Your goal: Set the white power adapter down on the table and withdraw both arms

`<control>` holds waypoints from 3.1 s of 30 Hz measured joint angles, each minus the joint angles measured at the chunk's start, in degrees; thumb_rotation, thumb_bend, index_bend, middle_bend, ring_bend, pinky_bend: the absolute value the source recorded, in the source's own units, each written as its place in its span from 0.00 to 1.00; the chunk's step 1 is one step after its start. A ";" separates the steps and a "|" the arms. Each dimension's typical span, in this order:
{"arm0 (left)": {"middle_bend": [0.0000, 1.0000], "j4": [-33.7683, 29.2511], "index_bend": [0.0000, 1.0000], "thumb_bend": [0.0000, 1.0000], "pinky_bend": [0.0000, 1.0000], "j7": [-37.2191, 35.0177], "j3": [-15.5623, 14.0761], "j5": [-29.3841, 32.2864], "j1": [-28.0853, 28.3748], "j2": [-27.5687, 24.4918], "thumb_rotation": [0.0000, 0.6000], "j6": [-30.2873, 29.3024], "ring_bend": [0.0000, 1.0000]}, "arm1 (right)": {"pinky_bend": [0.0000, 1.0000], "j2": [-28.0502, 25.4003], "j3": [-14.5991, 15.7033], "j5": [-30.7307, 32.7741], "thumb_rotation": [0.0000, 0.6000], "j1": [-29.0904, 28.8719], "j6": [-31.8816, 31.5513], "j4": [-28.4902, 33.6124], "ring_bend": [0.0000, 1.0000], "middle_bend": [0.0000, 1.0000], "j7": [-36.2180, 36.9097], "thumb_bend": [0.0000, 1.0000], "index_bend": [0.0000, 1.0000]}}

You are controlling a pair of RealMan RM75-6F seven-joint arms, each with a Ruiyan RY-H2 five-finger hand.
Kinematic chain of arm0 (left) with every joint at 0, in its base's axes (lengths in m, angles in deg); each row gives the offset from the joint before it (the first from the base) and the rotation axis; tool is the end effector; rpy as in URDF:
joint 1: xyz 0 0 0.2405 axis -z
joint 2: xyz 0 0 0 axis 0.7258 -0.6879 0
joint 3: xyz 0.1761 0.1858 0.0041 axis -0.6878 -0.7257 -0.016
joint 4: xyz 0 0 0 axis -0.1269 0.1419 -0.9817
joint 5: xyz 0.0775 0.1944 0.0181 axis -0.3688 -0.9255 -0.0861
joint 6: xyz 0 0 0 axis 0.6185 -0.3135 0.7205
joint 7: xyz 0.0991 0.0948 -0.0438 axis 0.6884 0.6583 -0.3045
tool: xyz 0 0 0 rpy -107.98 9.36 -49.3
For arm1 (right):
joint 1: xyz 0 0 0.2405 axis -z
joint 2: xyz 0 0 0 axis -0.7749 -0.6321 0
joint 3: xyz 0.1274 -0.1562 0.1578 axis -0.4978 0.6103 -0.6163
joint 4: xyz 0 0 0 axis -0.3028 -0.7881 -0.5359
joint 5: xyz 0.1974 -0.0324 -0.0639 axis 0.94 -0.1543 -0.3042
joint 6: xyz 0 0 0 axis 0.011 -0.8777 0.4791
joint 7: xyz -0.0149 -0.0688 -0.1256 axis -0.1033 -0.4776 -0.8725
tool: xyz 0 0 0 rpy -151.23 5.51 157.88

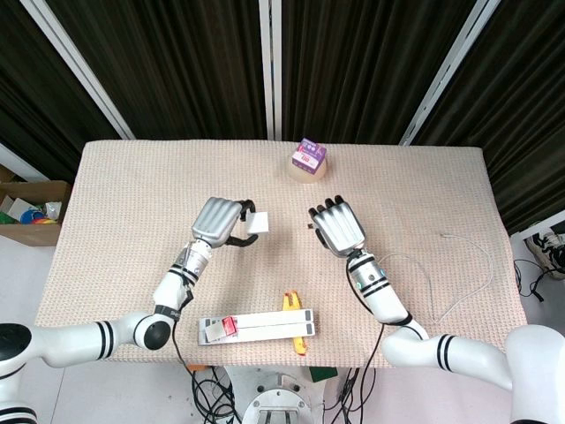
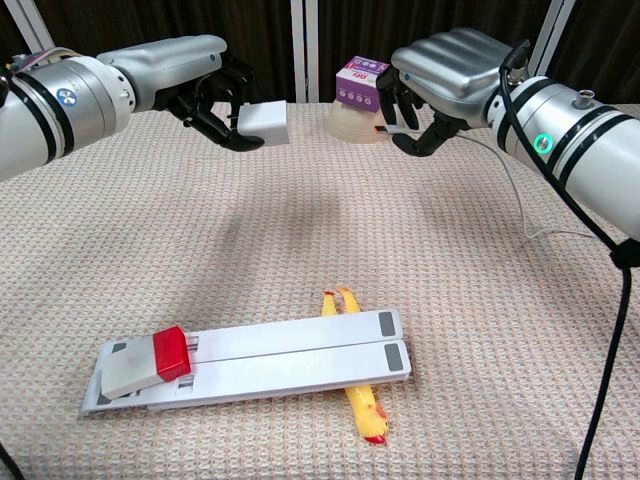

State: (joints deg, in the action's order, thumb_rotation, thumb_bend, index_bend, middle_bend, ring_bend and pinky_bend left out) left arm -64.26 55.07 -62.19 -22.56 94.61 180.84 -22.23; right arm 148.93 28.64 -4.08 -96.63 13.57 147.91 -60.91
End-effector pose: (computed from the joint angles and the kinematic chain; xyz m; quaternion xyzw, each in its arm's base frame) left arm -0.0898 0.3661 -0.0158 -0.7177 -0.3873 -0.4150 0.4034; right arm -0.0940 -0.3553 -0.0273 0.7557 -0.2109 0.3879 0.4837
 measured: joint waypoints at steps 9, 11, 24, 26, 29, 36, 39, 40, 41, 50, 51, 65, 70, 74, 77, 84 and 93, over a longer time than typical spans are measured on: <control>0.52 -2.88 0.55 0.33 1.00 0.20 -0.62 1.12 -0.16 -1.54 0.77 -1.30 0.77 | 0.44 1.35 -1.29 2.27 1.00 -1.76 -0.34 2.11 0.41 0.61 -3.70 0.82 0.68; 0.52 -3.50 0.55 0.33 1.00 0.52 -0.76 1.16 -0.09 -1.81 0.77 -1.66 0.77 | 0.44 1.36 -1.44 2.74 1.00 -2.05 -0.53 2.73 0.41 0.61 -4.70 0.82 0.68; 0.53 -5.43 0.55 0.33 1.00 3.73 -0.59 5.17 2.08 -2.00 0.77 -1.78 0.77 | 0.44 2.62 -2.72 6.00 1.00 -5.19 -0.95 4.12 0.41 0.61 -9.99 0.82 0.69; 0.53 -5.88 0.55 0.33 1.00 4.67 -0.55 6.20 2.52 -2.09 0.77 -1.89 0.77 | 0.44 3.05 -2.80 6.43 1.00 -5.69 -0.89 3.92 0.41 0.61 -10.28 0.82 0.69; 0.53 -6.70 0.55 0.34 1.00 5.90 -0.48 7.81 3.15 -2.24 0.76 -2.10 0.77 | 0.44 3.58 -2.79 6.91 1.00 -6.30 -0.71 3.53 0.41 0.61 -10.58 0.82 0.69; 0.53 -8.63 0.55 0.33 1.00 7.48 -0.33 10.75 4.50 -2.60 0.76 -2.71 0.77 | 0.44 4.41 -2.31 7.26 1.00 -7.15 -0.79 2.82 0.41 0.61 -10.89 0.82 0.69; 0.53 -8.91 0.55 0.33 1.00 7.95 -0.43 11.27 4.95 -2.65 0.76 -3.04 0.77 | 0.44 4.47 -2.17 7.32 1.00 -7.23 -0.96 2.77 0.41 0.61 -10.73 0.82 0.69; 0.53 -8.95 0.55 0.33 1.00 8.11 -0.49 11.42 5.09 -2.63 0.76 -3.17 0.77 | 0.44 4.49 -2.15 7.32 1.00 -7.23 -1.09 2.79 0.41 0.61 -10.53 0.82 0.69; 0.53 -8.98 0.55 0.33 1.00 8.31 -0.57 11.64 5.29 -2.59 0.76 -3.30 0.77 | 0.44 4.49 -2.13 7.32 1.00 -7.25 -1.20 2.80 0.41 0.61 -10.42 0.82 0.69; 0.52 -9.31 0.55 0.33 1.00 9.54 -1.13 12.54 6.33 -2.53 0.75 -4.22 0.77 | 0.45 4.32 -1.78 7.67 1.00 -7.53 -1.52 3.18 0.41 0.61 -10.45 0.82 0.69; 0.52 -9.34 0.55 0.33 1.00 9.72 -1.19 12.61 6.42 -2.56 0.76 -4.27 0.77 | 0.45 4.32 -1.78 7.70 1.00 -7.56 -1.53 3.18 0.41 0.61 -10.40 0.82 0.69; 0.52 -9.23 0.55 0.33 1.00 10.21 -2.05 13.45 7.42 -2.66 0.76 -4.68 0.77 | 0.45 4.22 -1.50 8.07 1.00 -8.02 -1.54 3.16 0.41 0.61 -9.84 0.82 0.69; 0.52 -9.13 0.55 0.33 1.00 9.85 -2.06 13.59 7.61 -2.57 0.76 -4.67 0.77 | 0.45 4.34 -1.36 8.17 1.00 -8.17 -1.54 2.87 0.41 0.61 -9.74 0.82 0.69; 0.52 -8.96 0.55 0.33 1.00 10.31 -2.08 13.76 8.15 -2.33 0.76 -4.67 0.77 | 0.45 4.80 -1.46 8.33 1.00 -8.41 -1.51 2.46 0.41 0.61 -9.47 0.82 0.69; 0.52 -8.92 0.55 0.33 1.00 10.80 -2.17 14.11 8.41 -2.20 0.76 -4.97 0.77 | 0.45 4.97 -1.43 8.32 1.00 -8.56 -1.52 2.17 0.41 0.61 -9.42 0.82 0.69; 0.52 -9.00 0.55 0.33 1.00 10.54 -2.26 14.26 8.59 -2.09 0.76 -5.22 0.77 | 0.45 5.66 -1.62 8.58 1.00 -8.86 -1.33 1.35 0.41 0.61 -8.65 0.82 0.70; 0.52 -8.72 0.55 0.33 1.00 10.27 -2.34 14.78 8.91 -1.65 0.76 -5.06 0.77 | 0.45 6.66 -1.88 8.47 1.00 -9.43 -1.23 0.69 0.41 0.61 -7.98 0.74 0.69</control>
State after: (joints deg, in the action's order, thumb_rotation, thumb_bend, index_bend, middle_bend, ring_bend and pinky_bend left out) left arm -72.97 65.35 -64.52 -7.78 103.52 179.19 -27.29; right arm 155.59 26.76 4.39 -106.06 12.34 148.59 -68.89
